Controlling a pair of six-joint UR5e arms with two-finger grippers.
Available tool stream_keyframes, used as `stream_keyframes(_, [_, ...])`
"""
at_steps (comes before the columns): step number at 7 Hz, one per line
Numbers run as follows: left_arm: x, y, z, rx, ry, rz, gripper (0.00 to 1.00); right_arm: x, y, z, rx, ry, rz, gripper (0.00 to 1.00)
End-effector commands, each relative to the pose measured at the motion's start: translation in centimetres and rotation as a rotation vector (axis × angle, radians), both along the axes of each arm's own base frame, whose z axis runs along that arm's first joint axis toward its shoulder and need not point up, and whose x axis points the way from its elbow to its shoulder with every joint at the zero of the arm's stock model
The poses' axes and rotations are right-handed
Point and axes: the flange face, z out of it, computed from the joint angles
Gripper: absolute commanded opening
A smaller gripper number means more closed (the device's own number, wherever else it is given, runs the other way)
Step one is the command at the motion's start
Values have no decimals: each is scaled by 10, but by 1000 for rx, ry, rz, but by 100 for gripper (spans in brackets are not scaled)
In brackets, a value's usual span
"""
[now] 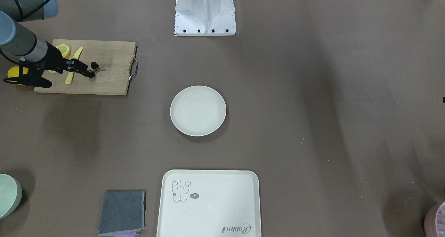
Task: Place red cherry on plate
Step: 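Move the right gripper over the dark red cherries on the cutting board, then lower the right gripper and close it on the cherry stems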
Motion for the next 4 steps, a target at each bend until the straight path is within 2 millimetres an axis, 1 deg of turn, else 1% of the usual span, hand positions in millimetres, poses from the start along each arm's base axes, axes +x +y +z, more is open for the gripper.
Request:
stream_keyframes(1, [1, 0, 0, -1, 1, 1, 98, -22, 8, 7, 10, -6, 3, 99])
stream_keyframes(2, [1, 0, 1, -2, 1, 1, 98, -28, 12, 7, 12, 4, 1, 99])
stream_keyframes(3, [1, 0, 0, -1, 1, 1, 98, -31, 13, 11, 19, -7, 0, 94])
stream_keyframes(4, [1, 0, 1, -2, 1, 3, 98, -35, 15, 13, 7, -15, 15, 93])
